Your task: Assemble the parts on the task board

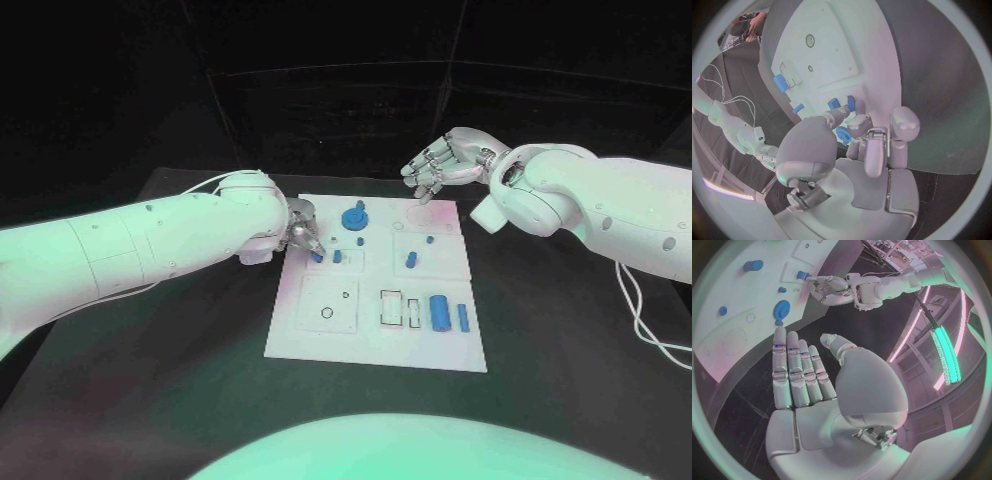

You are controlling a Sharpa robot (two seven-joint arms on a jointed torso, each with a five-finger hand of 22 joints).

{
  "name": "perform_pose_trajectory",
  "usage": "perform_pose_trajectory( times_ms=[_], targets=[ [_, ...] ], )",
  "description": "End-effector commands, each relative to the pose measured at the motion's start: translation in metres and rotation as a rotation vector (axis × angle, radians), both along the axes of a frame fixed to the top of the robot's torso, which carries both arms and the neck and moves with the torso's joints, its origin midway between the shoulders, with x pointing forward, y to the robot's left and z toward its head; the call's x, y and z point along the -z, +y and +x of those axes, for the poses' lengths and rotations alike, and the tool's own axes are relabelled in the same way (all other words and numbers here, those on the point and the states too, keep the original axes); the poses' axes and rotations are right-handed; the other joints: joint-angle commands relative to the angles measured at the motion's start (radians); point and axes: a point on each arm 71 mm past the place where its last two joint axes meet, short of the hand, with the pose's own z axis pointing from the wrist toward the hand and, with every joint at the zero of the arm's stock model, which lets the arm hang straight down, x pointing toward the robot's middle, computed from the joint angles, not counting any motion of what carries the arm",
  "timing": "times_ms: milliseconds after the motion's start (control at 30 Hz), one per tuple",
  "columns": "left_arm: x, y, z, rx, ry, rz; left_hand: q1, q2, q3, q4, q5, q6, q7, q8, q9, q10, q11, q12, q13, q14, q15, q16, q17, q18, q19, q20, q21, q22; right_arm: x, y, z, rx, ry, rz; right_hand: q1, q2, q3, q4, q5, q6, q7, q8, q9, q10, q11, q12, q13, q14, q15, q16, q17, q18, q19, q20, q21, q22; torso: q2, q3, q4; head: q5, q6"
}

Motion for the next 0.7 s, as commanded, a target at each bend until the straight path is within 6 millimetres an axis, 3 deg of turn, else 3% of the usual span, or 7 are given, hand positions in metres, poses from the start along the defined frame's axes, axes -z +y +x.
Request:
perform_pose_trajectory(
  times_ms=[33,300,700],
  targets=[
    [0.0085,0.0018,-0.0037,0.005,0.025,0.020,-0.016,-0.001,0.044,-0.057,0.000,0.006,-0.007,0.007,0.003,0.007,-0.004,0.010,0.007,0.103,-0.006,0.006,0.244,-0.004,0.008,-0.002,0.008,0.003,-0.0015,0.0008,-0.0001,-0.011,-0.003,0.005,0.001,0.007,0.001,0.004,0.005,-0.006,0.001,0.006,0.001,-0.008,-0.002,0.007,0.001,-0.005,0.001,0.003,-0.001,0.008,0.005,0.003,-0.003,-0.001,-0.001,-0.0004,0.0020,-0.001,-0.001],
    [0.0079,0.0013,-0.0033,-0.002,0.011,0.011,-0.054,-0.025,-0.001,-0.037,0.000,0.019,-0.015,0.018,0.008,0.013,-0.011,0.019,0.018,0.105,-0.013,0.009,0.251,-0.006,0.014,-0.008,0.014,0.014,-0.0015,0.0008,0.0000,-0.011,-0.003,0.005,0.001,0.007,0.001,0.004,0.005,-0.006,0.001,0.006,0.001,-0.008,-0.002,0.007,0.001,-0.005,0.001,0.003,-0.001,0.008,0.005,0.003,-0.003,-0.001,-0.001,-0.0006,0.0018,0.001,-0.002],
    [0.0065,-0.0014,-0.0016,-0.014,-0.016,-0.005,-0.119,-0.032,-0.068,0.014,0.000,0.032,-0.021,0.031,0.014,0.022,-0.016,0.035,0.036,0.107,-0.018,0.013,0.259,-0.009,0.023,-0.014,0.023,0.029,-0.0014,0.0008,0.0003,-0.010,-0.003,0.004,0.000,0.006,0.000,0.005,0.004,-0.007,0.002,0.006,0.001,-0.009,-0.001,0.008,0.001,-0.005,0.001,0.004,-0.002,0.008,0.006,0.004,-0.005,-0.002,0.000,-0.0005,0.0016,0.003,-0.002]
  ],
)
